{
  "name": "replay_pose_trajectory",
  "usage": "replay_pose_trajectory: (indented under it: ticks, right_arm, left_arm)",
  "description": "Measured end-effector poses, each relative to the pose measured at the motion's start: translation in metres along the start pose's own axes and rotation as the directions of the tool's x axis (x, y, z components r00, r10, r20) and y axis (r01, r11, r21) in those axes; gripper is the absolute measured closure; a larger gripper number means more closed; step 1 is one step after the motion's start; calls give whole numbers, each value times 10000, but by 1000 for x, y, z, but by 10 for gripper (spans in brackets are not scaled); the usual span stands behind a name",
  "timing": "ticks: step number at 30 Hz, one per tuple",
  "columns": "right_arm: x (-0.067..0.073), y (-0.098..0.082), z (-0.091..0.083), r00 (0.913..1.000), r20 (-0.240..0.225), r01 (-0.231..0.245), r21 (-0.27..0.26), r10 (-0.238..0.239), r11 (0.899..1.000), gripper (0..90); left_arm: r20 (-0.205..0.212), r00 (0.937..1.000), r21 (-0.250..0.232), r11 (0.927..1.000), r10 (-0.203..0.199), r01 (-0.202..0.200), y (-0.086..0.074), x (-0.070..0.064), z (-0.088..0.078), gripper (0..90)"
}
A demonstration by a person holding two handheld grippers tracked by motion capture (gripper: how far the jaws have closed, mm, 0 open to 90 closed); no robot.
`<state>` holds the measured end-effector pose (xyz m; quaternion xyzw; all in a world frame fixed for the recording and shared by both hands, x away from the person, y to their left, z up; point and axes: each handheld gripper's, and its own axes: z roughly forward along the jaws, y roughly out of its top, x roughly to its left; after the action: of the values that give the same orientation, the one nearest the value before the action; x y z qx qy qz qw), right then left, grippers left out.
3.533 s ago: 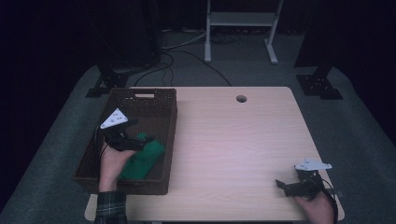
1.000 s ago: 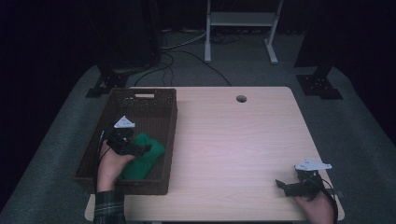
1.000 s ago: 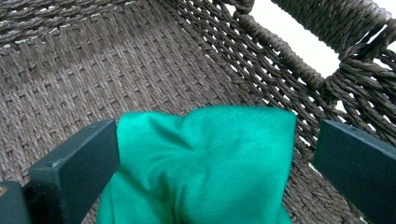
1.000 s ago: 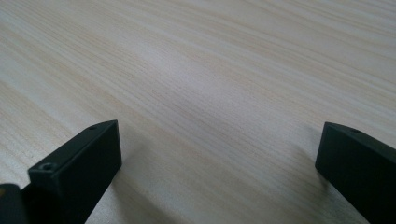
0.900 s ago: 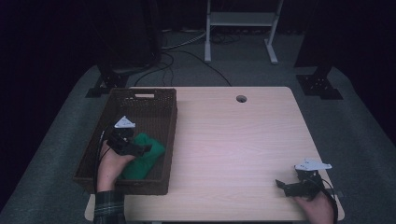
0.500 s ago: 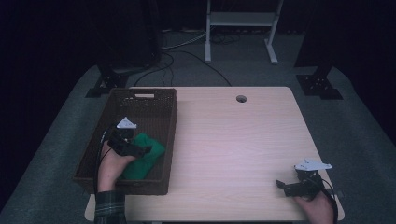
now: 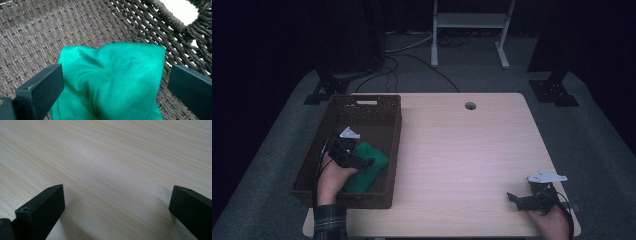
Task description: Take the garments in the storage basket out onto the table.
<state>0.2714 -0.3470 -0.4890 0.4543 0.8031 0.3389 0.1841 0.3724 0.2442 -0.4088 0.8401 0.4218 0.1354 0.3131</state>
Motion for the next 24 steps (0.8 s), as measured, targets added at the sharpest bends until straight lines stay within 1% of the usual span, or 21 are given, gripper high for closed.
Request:
replay_pose_trajectory:
  ticks: [6,10,13,20,24]
  right_arm:
    - [0,0,0,10000,-1,8,1,-8,10000,0]
    - [0,0,0,10000,-6,16,-1,-16,10000,0]
    - [0,0,0,10000,-7,27,-4,-27,10000,0]
    - [0,0,0,10000,-15,33,-6,-33,10000,0]
    - [0,0,0,10000,-15,33,-6,-33,10000,0]
  left_arm:
    - [86,10000,274,9996,-20,17,-1,0,3,0]
    - [51,10000,434,9991,4,-7,-1,0,5,0]
    - [77,10000,458,9989,-19,15,-1,0,5,0]
    - [177,9998,763,9971,-7,-6,-2,-1,9,0]
    - [190,9998,780,9970,-30,15,-2,-1,10,0]
